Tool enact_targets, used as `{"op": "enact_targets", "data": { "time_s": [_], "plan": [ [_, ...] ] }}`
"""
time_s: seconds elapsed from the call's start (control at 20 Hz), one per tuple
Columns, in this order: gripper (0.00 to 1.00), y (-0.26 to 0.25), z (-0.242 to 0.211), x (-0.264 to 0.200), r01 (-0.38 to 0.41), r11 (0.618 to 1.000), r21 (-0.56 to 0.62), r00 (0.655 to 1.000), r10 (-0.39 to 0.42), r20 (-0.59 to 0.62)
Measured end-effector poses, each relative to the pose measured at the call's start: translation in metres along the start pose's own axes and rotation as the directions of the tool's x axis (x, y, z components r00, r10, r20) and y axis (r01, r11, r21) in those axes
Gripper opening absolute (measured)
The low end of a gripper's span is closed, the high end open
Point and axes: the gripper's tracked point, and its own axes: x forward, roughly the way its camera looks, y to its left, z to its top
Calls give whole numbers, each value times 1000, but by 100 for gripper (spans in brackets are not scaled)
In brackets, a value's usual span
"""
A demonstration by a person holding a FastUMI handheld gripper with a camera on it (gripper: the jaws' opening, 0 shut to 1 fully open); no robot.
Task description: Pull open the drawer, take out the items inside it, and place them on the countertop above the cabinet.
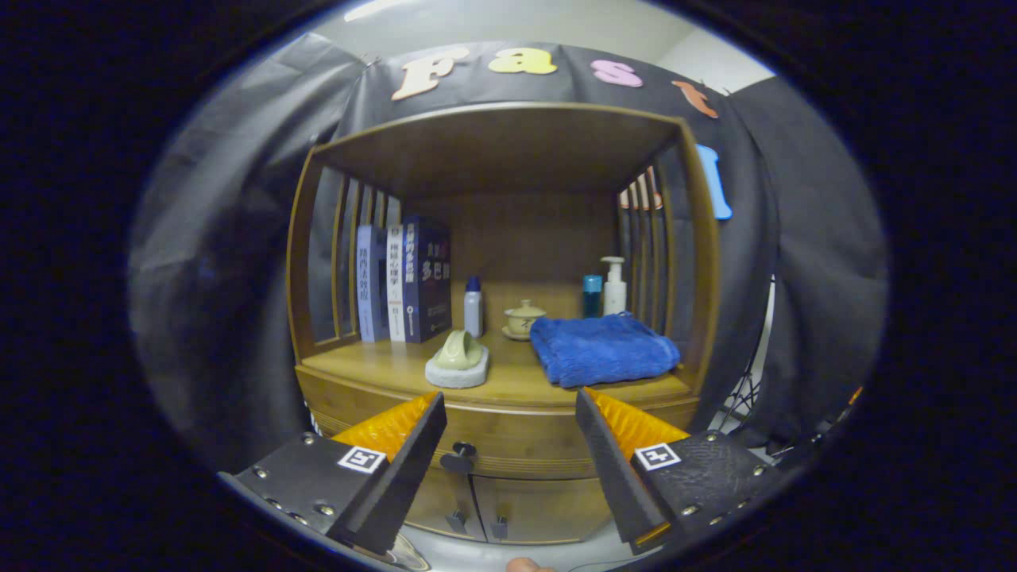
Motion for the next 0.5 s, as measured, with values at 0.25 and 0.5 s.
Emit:
{"op": "enact_targets", "data": {
  "time_s": [0.25,0.5],
  "plan": [
    [98,-45,40,-59,-53,998,31,994,50,96],
    [98,-94,85,-97,-43,999,11,985,41,169]
  ]
}}
